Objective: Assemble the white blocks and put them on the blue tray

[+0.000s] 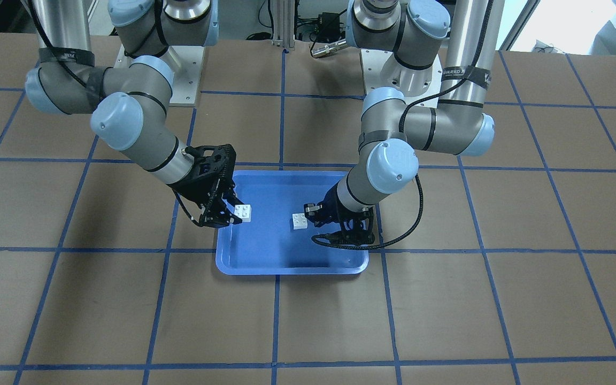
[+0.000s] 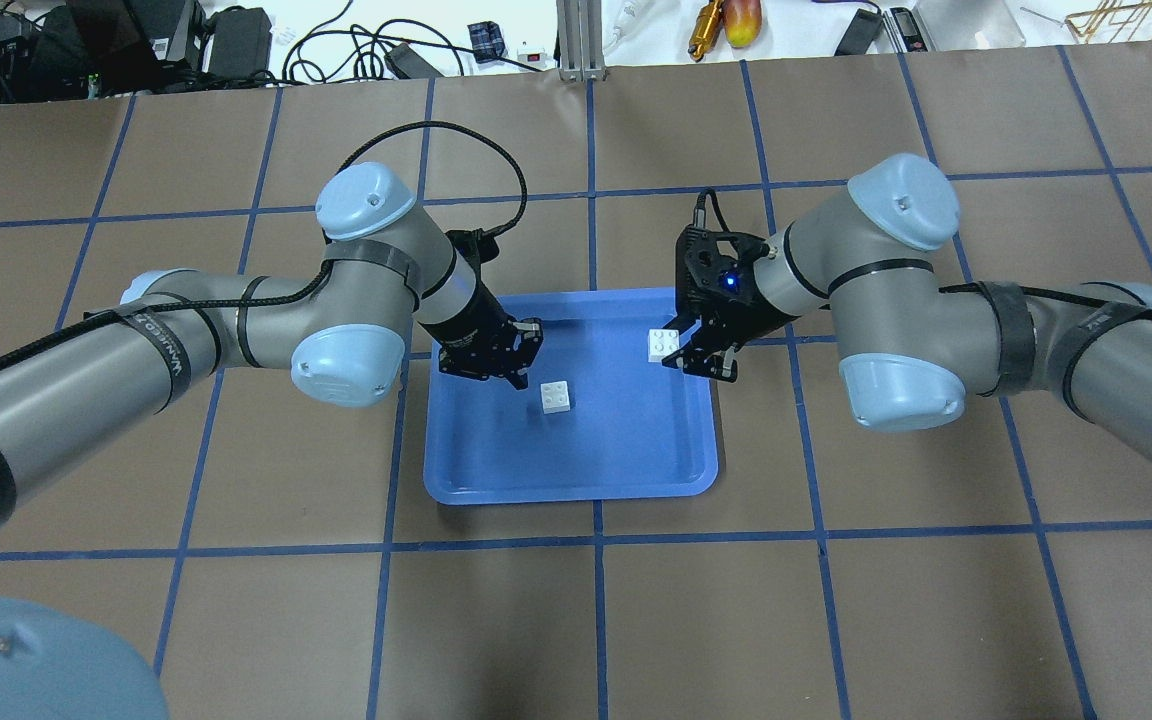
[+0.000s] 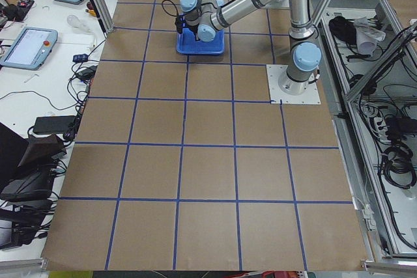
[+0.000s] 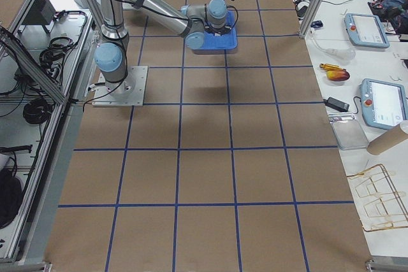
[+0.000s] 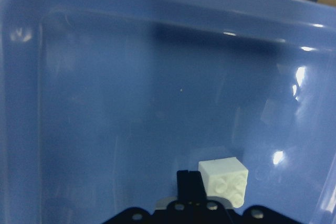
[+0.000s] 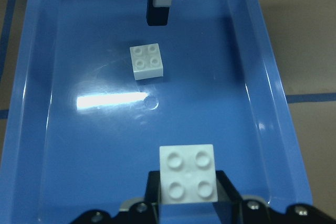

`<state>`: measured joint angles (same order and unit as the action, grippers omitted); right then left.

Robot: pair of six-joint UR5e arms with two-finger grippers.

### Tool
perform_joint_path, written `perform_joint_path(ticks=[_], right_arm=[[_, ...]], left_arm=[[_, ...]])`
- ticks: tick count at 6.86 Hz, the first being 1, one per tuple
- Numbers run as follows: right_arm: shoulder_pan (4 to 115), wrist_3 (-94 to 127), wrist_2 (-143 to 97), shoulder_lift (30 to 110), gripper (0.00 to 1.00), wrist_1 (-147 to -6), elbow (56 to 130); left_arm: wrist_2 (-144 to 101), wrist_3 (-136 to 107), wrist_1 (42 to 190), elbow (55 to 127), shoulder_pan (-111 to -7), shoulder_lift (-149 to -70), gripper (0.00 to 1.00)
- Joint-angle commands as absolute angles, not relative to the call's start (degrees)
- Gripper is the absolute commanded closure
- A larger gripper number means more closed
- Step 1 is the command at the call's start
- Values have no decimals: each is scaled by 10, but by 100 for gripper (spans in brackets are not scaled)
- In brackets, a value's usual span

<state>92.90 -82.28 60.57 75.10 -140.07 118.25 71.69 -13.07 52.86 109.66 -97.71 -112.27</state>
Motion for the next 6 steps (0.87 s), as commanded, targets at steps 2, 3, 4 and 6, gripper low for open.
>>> perform_joint_path(ticks=[2, 3, 4, 6], right_arm=[[969, -757, 607, 681, 100, -1505, 1183], [988, -744, 610, 673, 100, -1519, 1180], [992, -742, 610, 665, 100, -1527, 1181], [994, -712, 611, 658, 100, -1543, 1183]], left_arm=[[717, -119, 526, 1110, -979, -1111, 100], [717, -120, 526, 1110, -977, -1107, 100], [716, -124, 527, 1111, -978, -1107, 100], [715, -125, 525, 1119, -977, -1107, 100]])
